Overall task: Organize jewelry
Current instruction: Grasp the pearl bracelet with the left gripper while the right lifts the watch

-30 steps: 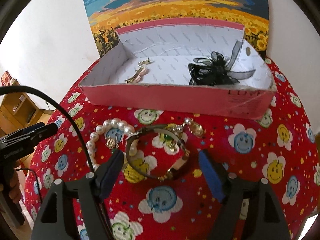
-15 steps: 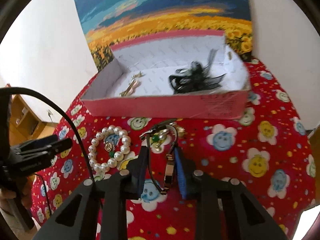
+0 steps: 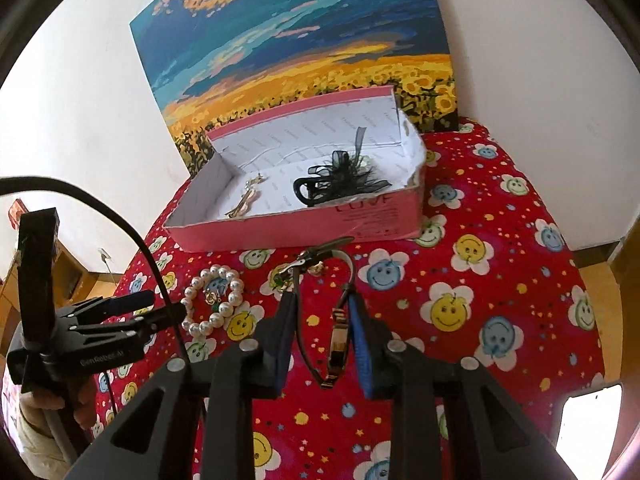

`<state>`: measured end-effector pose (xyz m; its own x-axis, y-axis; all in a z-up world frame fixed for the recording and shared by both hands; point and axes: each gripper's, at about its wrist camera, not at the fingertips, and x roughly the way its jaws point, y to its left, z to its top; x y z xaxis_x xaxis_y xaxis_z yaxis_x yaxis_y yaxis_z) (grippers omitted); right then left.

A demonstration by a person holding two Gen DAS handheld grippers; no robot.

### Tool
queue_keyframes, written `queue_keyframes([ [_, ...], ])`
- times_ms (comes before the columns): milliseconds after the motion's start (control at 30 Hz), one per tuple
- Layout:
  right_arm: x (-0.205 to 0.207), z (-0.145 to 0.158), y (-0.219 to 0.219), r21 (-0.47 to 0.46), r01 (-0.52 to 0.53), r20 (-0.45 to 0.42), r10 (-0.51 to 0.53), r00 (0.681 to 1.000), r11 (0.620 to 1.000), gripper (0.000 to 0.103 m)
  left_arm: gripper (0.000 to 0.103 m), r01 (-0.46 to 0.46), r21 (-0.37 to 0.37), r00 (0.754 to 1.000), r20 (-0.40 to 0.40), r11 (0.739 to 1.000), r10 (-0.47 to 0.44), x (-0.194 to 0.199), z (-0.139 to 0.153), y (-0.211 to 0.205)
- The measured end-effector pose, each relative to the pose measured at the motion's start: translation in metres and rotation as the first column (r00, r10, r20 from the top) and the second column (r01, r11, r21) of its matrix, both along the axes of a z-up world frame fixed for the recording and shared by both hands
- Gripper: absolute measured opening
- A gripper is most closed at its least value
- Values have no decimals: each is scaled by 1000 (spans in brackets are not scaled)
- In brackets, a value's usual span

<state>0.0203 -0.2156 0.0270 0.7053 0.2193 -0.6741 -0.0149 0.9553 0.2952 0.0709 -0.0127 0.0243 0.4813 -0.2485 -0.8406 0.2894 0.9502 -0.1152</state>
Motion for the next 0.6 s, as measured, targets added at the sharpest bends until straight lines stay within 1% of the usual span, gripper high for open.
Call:
queue_keyframes([
  [167,-3,-1,-6,15,8,-1,-8,1000,1000,29,67,30,8,1000,-6,1000,-30,3,-3,-16],
  [267,-4,-3,-9,27,11,-4,-11,1000,1000,29,67,57,-29,998,-1,998,-58,0,-2,-22],
  [367,-5,-4,-12,39,13,-6,-13,1000,999,29,66,76,-43,997,-3,996,-77,-3,-4,-27],
  [467,-4,-5,-12,45,10,-9,-10,1000,999,29,64,108,-63,994,14,992,-107,-5,-5,-34],
  [500,-4,-5,-12,49,10,-9,-9,1000,999,29,55,122,-62,992,23,991,-120,-6,-5,-36],
  [533,-4,-5,-12,55,10,-10,-9,1000,998,29,40,136,-61,991,24,989,-135,-6,-6,-39],
  [600,-3,-5,-13,59,10,-10,-9,1000,998,29,26,169,-62,986,9,984,-168,-4,-10,-44],
])
